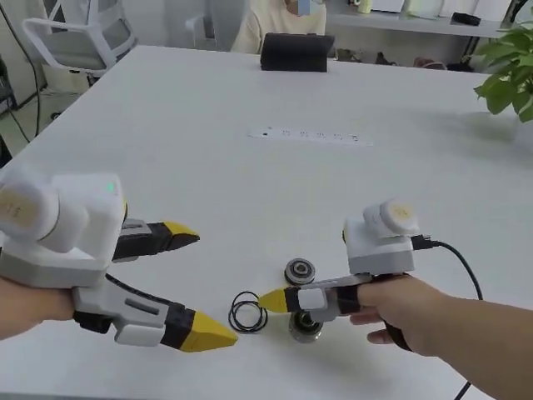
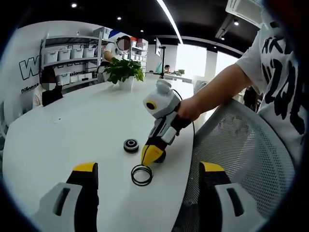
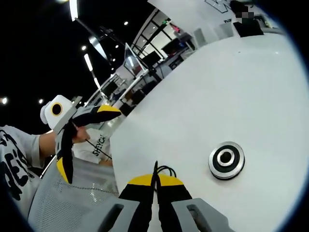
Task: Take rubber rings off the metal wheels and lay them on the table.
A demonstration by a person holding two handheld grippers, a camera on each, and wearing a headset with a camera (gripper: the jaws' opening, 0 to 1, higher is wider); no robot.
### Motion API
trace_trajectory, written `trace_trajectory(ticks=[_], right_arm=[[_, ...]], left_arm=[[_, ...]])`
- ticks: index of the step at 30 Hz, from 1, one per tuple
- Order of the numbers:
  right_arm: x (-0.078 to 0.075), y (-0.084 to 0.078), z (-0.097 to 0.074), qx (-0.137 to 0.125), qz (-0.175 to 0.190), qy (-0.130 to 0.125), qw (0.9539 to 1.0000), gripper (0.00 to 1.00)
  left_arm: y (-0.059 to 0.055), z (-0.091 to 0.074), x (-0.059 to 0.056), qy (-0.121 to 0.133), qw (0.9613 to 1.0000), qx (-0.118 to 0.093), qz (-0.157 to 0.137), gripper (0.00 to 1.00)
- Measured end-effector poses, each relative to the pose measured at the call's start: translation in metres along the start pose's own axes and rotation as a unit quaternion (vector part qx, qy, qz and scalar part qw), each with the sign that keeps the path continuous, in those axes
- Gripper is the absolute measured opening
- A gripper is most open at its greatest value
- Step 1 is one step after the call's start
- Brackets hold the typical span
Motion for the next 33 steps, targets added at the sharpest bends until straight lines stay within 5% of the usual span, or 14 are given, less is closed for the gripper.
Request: trace_trajectory(ticks=[9,16,33], right_arm=[[0.000,-0.003,0.001,0.011,-0.032,-0.027,0.9991,0.01],[0.003,-0.003,0.003,0.017,-0.062,-0.039,0.9972,0.11],[0.009,0.005,-0.009,-0.008,-0.083,-0.036,0.9959,0.29]], left_arm=[[-0.001,-0.001,0.000,-0.001,1.0000,0.002,-0.001,0.84],[0.000,0.000,0.001,-0.004,1.0000,0.004,0.001,0.84],[0.002,0.003,0.003,-0.011,0.9999,0.010,0.004,0.83]])
Point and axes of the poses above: the centre of the closed fingertips' face, and the gripper's own axes: z roughly forward along the fingers, x roughly to its left, y roughly out of its top, the point moved 10 cm from there along -z, roughly backward along the fingers, and after that the axes turned 14 degrees about z, right-handed, at the moved point
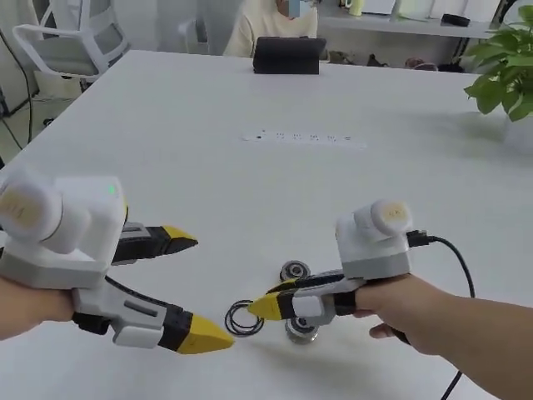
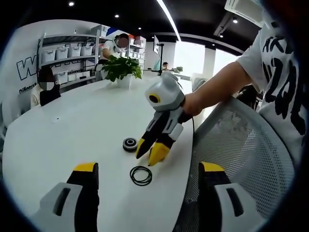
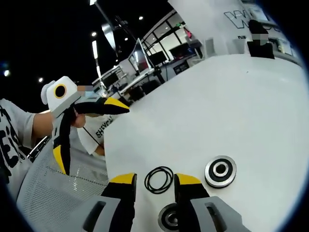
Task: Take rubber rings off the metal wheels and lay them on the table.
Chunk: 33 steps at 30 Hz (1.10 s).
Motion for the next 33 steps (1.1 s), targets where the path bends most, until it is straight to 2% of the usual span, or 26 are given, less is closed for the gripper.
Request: trace_trajectory(ticks=[10,22,33], right_arm=[[0.001,0.008,-0.016,-0.023,-0.011,0.006,0.9997,0.35],[-0.008,0.012,-0.033,-0.036,-0.028,-0.012,0.9989,0.38],[-0.019,0.016,-0.045,-0.044,-0.057,-0.037,0.9967,0.41]], left_arm=[[-0.001,0.002,0.004,0.000,1.0000,0.004,-0.006,0.82],[0.004,0.009,0.013,-0.002,0.9999,0.001,-0.010,0.81],[0.008,0.019,0.022,-0.006,1.0000,0.003,-0.007,0.81]])
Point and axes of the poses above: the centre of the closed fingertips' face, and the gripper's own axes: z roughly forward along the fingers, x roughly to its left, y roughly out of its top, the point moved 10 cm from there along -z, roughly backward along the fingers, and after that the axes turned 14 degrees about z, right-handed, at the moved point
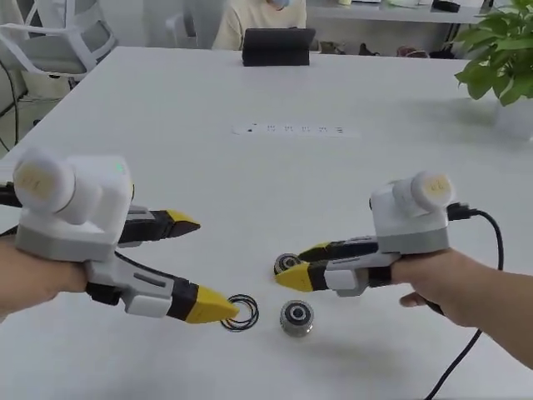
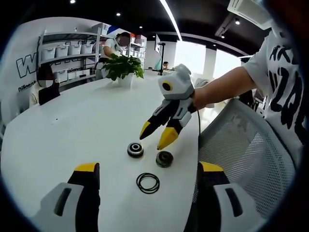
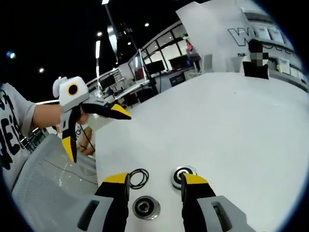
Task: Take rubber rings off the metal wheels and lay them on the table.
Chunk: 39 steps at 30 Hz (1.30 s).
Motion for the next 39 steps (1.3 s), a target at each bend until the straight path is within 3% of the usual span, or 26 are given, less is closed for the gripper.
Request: trace_trajectory(ticks=[18,39], right_arm=[[-0.019,-0.006,-0.003,0.016,-0.027,-0.037,0.9988,0.38],[-0.030,-0.015,0.006,0.030,-0.049,-0.059,0.9966,0.34]], left_arm=[[0.009,0.023,0.013,-0.005,0.9999,-0.004,0.012,0.75],[0.006,0.062,0.020,-0.014,0.9998,-0.001,0.016,0.60]])
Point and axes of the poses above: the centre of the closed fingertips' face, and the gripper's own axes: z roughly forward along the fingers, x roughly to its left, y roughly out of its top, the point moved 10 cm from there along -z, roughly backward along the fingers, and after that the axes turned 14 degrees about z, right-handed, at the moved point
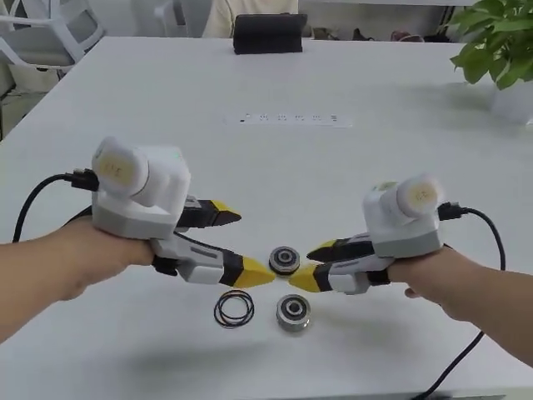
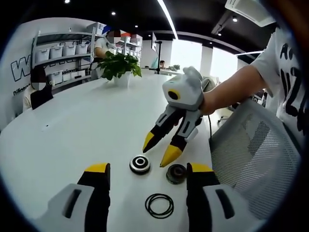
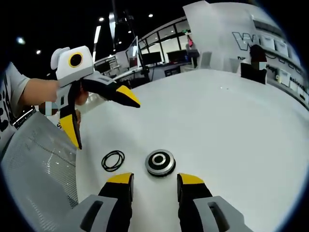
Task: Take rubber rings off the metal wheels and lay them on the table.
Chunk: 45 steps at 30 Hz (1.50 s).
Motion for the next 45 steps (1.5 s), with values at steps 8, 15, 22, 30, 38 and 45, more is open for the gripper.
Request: trace_trajectory(ticks=[8,15,22,30,38,45], right_arm=[[-0.002,0.001,0.003,-0.003,-0.007,-0.006,1.0000,0.32],[-0.002,0.001,0.006,-0.005,-0.009,-0.007,0.9999,0.30],[-0.005,0.000,0.008,-0.007,-0.008,-0.010,0.9999,0.27],[-0.007,-0.001,0.010,-0.012,-0.006,-0.010,0.9999,0.24],[-0.008,-0.002,0.011,-0.015,-0.010,-0.009,0.9998,0.20],[-0.008,-0.004,0.010,-0.015,-0.015,-0.009,0.9997,0.17]], left_arm=[[-0.004,0.013,0.003,-0.001,1.0000,0.007,-0.002,0.51],[-0.009,0.021,0.009,0.000,0.9999,0.015,-0.003,0.44],[-0.009,0.030,0.009,-0.003,0.9998,0.017,-0.008,0.41],[-0.014,0.041,0.011,-0.009,0.9996,0.026,-0.011,0.36],[-0.017,0.050,0.012,-0.013,0.9993,0.034,-0.011,0.29],[-0.019,0.057,0.011,-0.017,0.9990,0.041,-0.009,0.24]])
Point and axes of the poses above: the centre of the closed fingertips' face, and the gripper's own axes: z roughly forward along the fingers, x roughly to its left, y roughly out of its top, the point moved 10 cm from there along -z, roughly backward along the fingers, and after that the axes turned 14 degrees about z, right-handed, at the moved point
